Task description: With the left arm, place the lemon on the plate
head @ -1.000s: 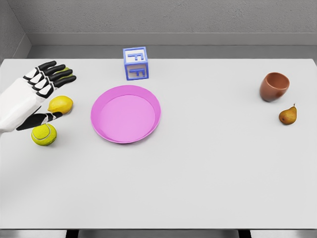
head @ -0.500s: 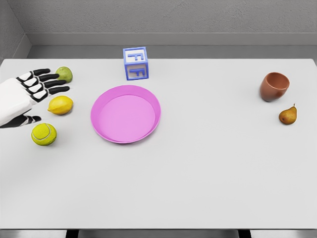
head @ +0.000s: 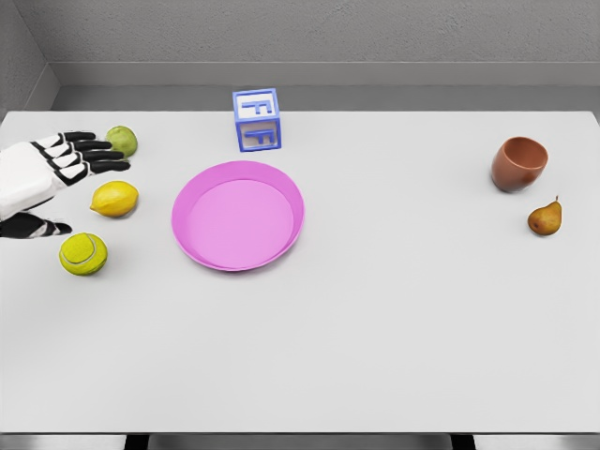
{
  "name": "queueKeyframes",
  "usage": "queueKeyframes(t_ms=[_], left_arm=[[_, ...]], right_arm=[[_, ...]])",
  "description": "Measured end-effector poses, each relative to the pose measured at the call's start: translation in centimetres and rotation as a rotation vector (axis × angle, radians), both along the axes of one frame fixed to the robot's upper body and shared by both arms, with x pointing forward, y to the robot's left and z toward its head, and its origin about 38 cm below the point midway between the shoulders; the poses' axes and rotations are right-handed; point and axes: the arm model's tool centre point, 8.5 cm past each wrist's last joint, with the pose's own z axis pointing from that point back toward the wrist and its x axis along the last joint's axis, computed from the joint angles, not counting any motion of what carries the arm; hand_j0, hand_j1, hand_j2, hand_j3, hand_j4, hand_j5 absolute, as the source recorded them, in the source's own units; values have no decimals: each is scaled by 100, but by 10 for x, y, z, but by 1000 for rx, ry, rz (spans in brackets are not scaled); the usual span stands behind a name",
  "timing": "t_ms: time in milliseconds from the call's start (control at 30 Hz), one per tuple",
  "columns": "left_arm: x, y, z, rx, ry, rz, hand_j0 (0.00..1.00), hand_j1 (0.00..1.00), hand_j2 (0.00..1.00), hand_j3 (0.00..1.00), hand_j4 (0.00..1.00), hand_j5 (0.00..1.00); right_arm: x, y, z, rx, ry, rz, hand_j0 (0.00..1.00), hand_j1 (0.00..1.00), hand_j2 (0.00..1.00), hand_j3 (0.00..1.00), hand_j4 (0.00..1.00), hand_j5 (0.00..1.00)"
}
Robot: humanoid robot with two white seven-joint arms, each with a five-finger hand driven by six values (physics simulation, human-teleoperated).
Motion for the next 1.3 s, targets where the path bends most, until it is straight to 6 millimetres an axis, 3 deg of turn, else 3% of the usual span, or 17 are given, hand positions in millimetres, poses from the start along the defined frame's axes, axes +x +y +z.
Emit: queueKeyframes(t_ms=[67, 133, 200, 300, 367, 500, 533, 633, 1000, 1300], left_arm=[[6, -9, 14, 12, 57, -40, 100, 100, 100, 100, 100, 100], [5, -14, 9, 9, 119, -67, 100, 100, 100, 100, 100, 100], [8, -19, 19, -11, 120, -92, 100, 100, 100, 100, 100, 100], [10, -21, 19, -42, 155, -86, 100, 100, 100, 100, 100, 100], [19, -20, 22, -71, 186, -15, 100, 100, 100, 100, 100, 100], [56, -13, 61, -98, 143, 83, 100, 100, 100, 100, 100, 100], [63, -12, 61, -102, 159, 97, 100, 100, 100, 100, 100, 100], [78, -13, 45, -79, 224, 116, 100, 100, 100, 100, 100, 100], [99, -24, -7, -40, 382, 128, 100, 100, 100, 100, 100, 100], [113, -23, -35, -86, 444, 166, 100, 100, 100, 100, 100, 100]], right_arm=[[0, 0, 0, 0, 0, 0, 100, 100, 100, 100, 100, 100], [0, 0, 0, 0, 0, 0, 100, 100, 100, 100, 100, 100], [0, 0, 0, 0, 0, 0, 100, 100, 100, 100, 100, 100], [0, 0, 0, 0, 0, 0, 100, 100, 100, 100, 100, 100], [0, 0, 0, 0, 0, 0, 100, 100, 100, 100, 100, 100], [0, 0, 0, 0, 0, 0, 100, 100, 100, 100, 100, 100], [0, 0, 0, 0, 0, 0, 100, 100, 100, 100, 100, 100], [-1, 0, 0, 0, 2, 0, 100, 100, 100, 100, 100, 100], [0, 0, 0, 0, 0, 0, 100, 100, 100, 100, 100, 100], [0, 0, 0, 0, 0, 0, 100, 100, 100, 100, 100, 100]])
